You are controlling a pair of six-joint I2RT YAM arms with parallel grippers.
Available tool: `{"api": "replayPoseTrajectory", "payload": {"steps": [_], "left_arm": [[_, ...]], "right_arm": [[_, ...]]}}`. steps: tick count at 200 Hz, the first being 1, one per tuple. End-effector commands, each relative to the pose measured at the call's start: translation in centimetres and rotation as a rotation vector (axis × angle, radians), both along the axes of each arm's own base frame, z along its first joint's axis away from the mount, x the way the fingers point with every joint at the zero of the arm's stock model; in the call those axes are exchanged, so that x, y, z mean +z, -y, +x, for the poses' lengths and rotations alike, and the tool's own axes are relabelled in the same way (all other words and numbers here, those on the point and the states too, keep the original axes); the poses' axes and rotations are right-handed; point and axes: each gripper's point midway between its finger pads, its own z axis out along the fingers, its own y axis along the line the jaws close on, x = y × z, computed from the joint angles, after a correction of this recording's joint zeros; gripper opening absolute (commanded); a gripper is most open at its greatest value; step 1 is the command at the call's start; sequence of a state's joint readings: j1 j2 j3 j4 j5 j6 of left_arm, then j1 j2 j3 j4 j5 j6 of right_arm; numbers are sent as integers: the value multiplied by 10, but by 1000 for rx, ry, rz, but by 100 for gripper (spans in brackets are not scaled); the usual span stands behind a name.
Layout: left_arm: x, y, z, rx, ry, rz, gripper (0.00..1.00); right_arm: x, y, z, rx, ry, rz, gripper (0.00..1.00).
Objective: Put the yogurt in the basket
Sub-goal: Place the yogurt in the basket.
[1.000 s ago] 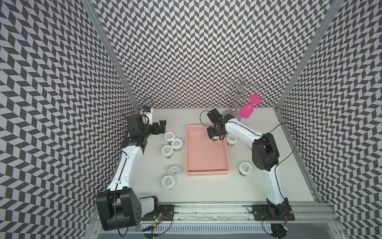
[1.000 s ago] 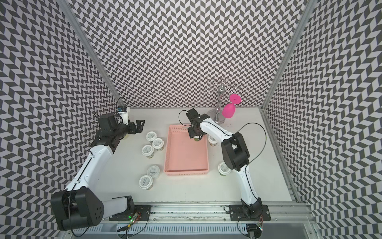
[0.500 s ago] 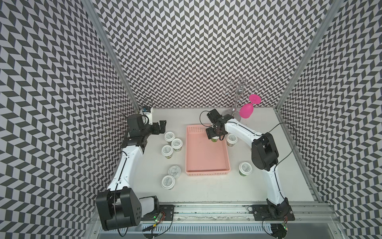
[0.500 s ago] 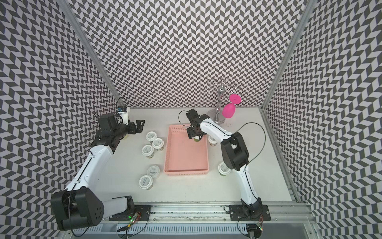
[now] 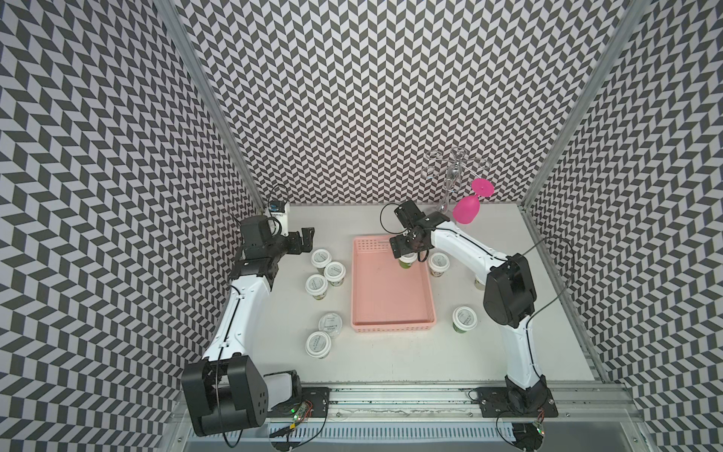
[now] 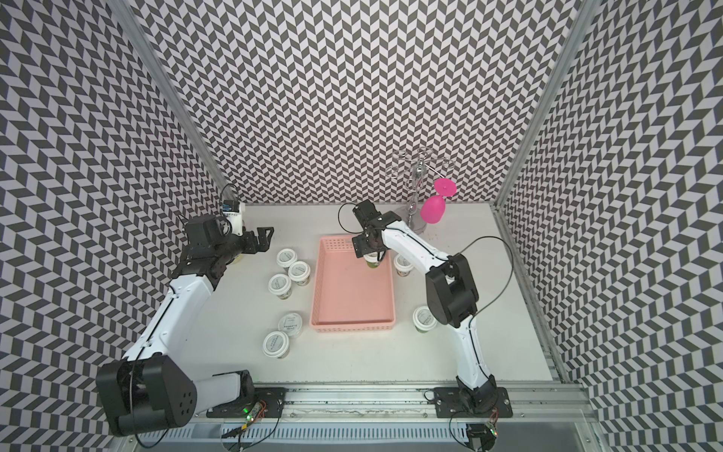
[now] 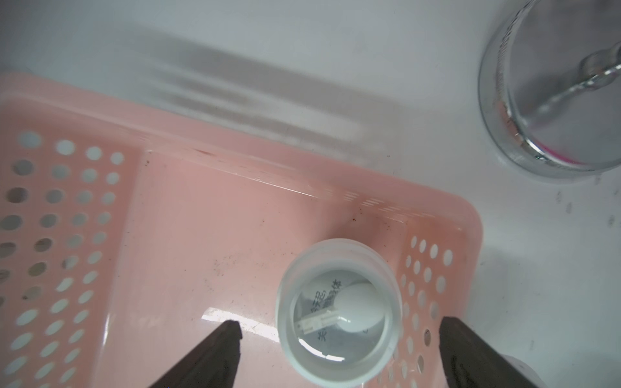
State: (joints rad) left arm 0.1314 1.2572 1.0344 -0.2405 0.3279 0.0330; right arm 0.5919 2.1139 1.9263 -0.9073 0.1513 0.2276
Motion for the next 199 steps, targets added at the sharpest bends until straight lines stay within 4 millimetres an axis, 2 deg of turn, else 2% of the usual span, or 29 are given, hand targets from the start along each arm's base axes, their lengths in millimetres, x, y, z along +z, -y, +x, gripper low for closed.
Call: {"api": "replayPoseTrajectory", "payload": {"steps": [1, 38, 85, 133, 199], "left_arm": [[4, -2, -1, -6, 22, 11, 100], [5, -2, -1, -12, 25, 30, 100], [4, -2, -5, -21, 9, 63, 100], [2, 3, -12, -43, -41, 81, 100], [-23, 20, -26, -92, -158, 126, 100]], "right_arm": [[47, 4, -3, -5, 89, 29, 96], [67, 12, -14, -4, 117, 46, 99], [89, 34, -29, -23, 198, 31, 99], [86, 63, -52, -53, 260, 8, 100], [86, 91, -82, -83, 377, 48, 100]]}}
